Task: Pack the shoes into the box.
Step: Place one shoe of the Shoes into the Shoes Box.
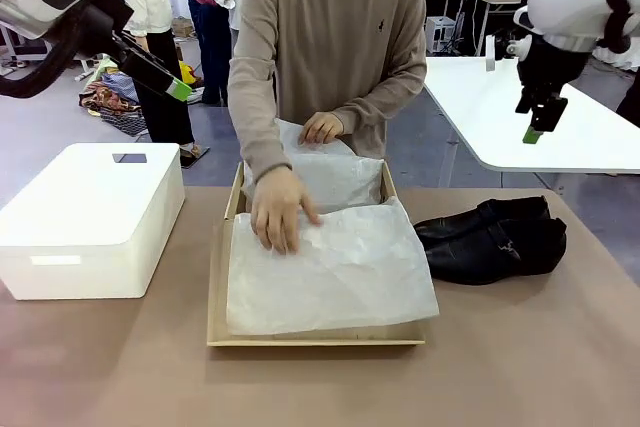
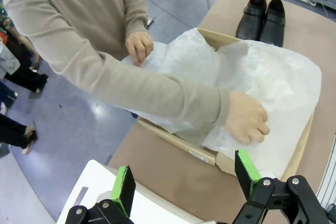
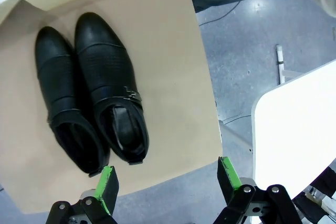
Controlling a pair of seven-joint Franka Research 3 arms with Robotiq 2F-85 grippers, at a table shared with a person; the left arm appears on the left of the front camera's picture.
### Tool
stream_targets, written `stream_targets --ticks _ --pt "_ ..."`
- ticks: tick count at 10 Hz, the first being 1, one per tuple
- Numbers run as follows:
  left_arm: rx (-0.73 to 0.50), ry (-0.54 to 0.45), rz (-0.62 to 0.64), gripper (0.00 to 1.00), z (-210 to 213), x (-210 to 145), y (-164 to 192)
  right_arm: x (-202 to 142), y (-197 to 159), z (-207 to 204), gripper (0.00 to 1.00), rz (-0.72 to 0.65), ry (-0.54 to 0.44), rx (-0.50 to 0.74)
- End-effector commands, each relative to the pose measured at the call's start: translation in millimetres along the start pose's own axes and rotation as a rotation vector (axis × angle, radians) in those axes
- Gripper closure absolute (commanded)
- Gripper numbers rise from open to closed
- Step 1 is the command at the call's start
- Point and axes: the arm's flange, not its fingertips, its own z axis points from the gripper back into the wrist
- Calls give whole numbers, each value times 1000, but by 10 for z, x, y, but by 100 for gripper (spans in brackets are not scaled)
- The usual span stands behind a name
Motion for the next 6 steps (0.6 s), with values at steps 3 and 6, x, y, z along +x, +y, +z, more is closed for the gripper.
stream_targets --ticks 3,6 --pt "-12 -11 4 0 9 -17 0 -111 -252 -347 0 79 -26 4" --pt "-12 -11 4 0 9 -17 0 -140 -254 -363 0 61 1 84"
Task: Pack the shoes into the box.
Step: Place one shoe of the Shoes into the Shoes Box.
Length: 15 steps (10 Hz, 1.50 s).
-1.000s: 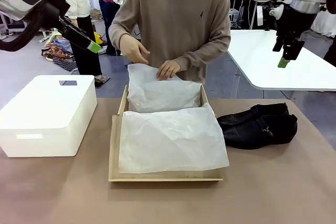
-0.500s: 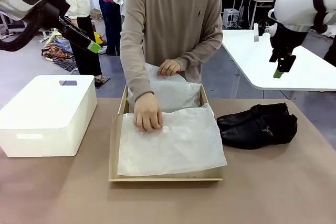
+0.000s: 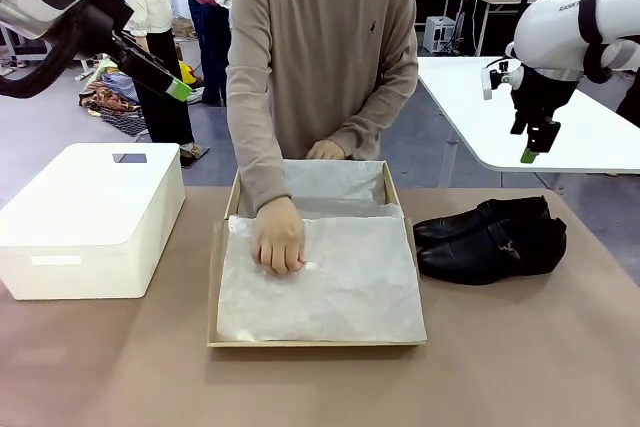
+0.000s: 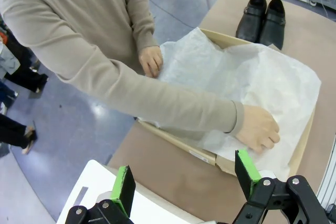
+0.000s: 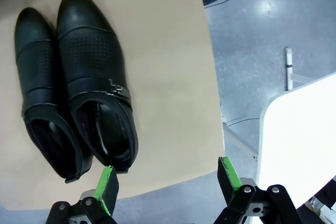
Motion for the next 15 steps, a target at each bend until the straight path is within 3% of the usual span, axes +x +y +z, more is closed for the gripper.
stream_targets --ticks 1,6,15 --pt "-12 -11 4 0 9 -15 0 11 -4 7 0 1 -3 -21" --pt "-12 -11 4 0 9 -15 0 22 0 10 0 4 0 -1" --pt "-12 -11 4 0 9 -15 0 -110 170 -648 0 3 -56 108"
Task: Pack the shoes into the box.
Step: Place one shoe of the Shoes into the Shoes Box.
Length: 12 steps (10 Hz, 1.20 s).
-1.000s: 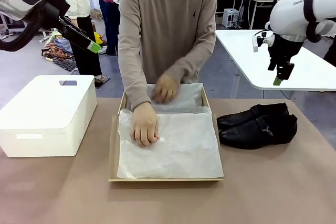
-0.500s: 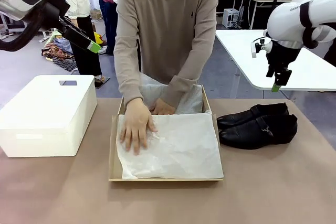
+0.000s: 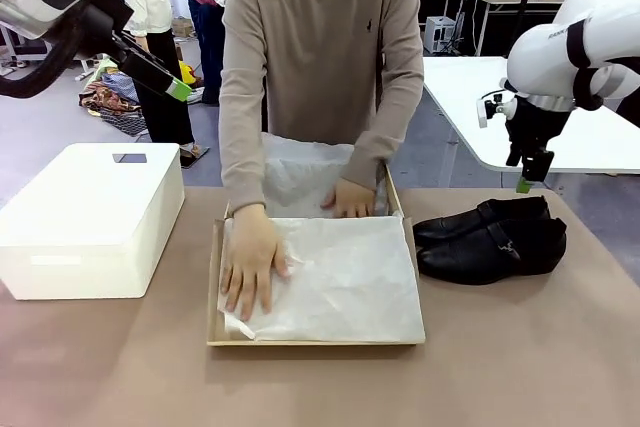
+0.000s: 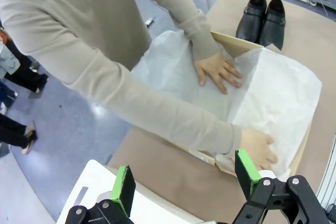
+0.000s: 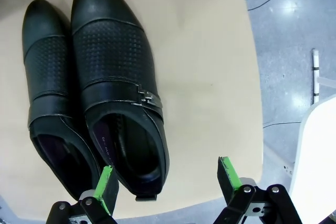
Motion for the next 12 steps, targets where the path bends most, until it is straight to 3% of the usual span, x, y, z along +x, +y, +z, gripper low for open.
stream_targets --ticks 1,12 --pt "-12 -11 4 0 9 -15 -1 -57 -14 -125 0 31 -41 2" --pt "-12 -11 4 0 9 -15 -1 -124 -302 -458 0 -5 -42 44"
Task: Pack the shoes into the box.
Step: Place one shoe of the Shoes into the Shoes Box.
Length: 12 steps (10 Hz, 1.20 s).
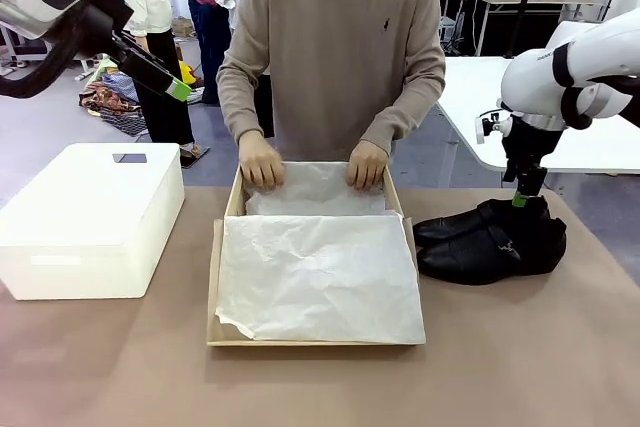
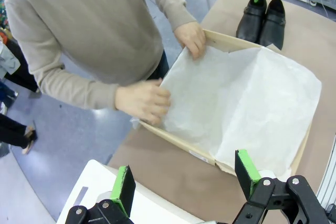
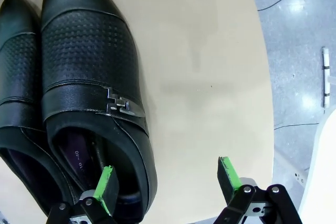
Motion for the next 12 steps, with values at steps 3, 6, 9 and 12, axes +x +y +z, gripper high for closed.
stream_targets --ticks 3,6,9,12 --pt "-12 -11 4 0 9 -15 -1 5 -55 -140 0 15 -22 0" --pt "-12 -11 4 0 9 -15 -1 31 -25 -248 0 9 -10 7" --pt "-12 -11 4 0 9 -15 -1 27 -25 -302 0 -6 11 19" --pt "-12 -11 4 0 9 -15 -1 34 -18 -297 18 -9 11 55"
